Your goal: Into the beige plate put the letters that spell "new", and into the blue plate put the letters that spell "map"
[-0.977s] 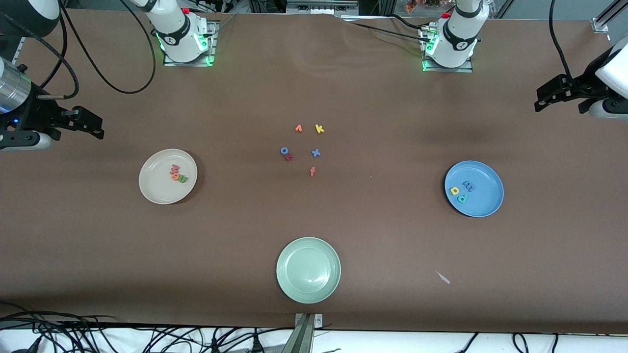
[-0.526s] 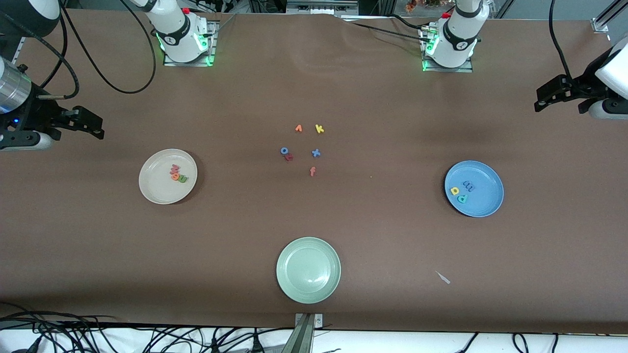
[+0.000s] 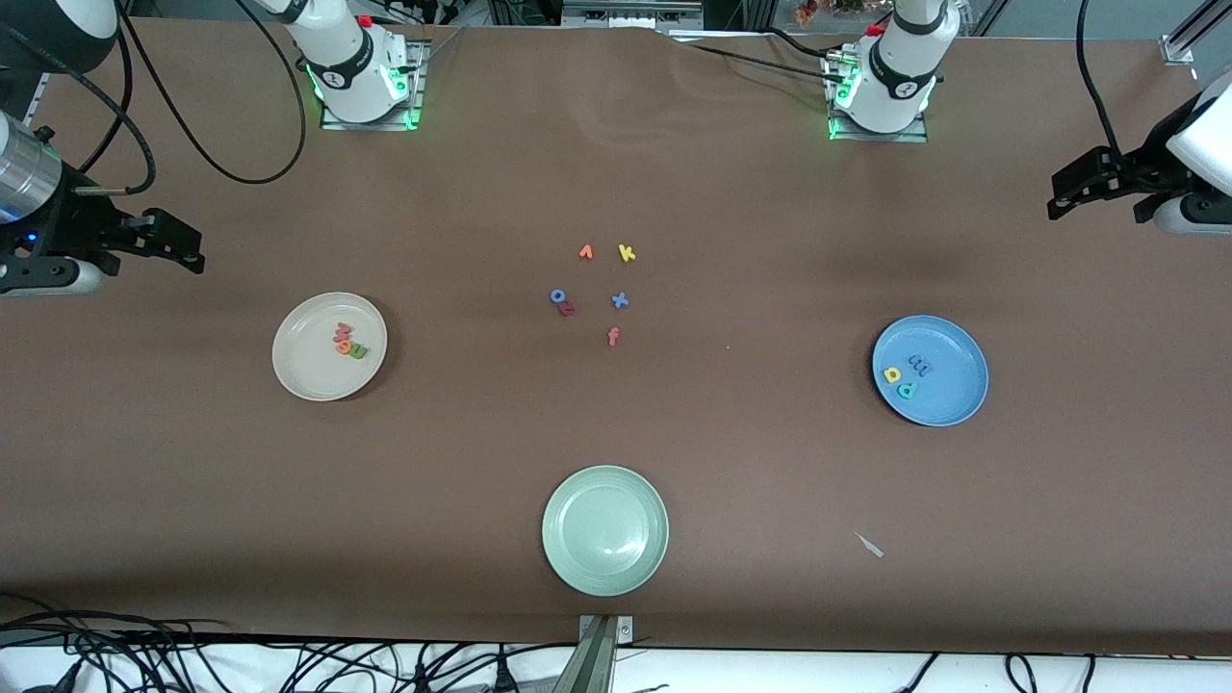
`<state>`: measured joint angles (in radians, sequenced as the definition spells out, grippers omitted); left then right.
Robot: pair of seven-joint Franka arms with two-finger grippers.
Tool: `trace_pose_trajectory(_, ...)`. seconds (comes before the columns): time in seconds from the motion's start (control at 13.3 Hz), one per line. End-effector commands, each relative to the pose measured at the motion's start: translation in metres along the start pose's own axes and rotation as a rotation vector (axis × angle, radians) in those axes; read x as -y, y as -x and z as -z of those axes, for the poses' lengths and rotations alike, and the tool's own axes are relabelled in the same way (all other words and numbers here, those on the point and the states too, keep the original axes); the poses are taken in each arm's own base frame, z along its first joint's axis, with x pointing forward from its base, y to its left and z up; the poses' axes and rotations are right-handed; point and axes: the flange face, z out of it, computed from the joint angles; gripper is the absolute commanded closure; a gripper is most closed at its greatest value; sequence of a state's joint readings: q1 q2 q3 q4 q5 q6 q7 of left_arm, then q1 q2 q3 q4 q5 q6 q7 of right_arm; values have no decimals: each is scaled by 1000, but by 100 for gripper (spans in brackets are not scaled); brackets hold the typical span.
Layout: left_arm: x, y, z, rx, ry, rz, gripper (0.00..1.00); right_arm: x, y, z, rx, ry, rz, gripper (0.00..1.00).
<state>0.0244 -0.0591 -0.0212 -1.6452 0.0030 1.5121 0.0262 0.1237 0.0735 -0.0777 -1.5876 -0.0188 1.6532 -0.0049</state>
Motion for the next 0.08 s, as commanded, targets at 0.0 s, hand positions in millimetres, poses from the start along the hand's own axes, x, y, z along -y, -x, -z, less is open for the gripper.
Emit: trace_pose_trajectory(0.0,-2,-1,6,4,15,3,0,-1,0,1,-3,-2,15,0)
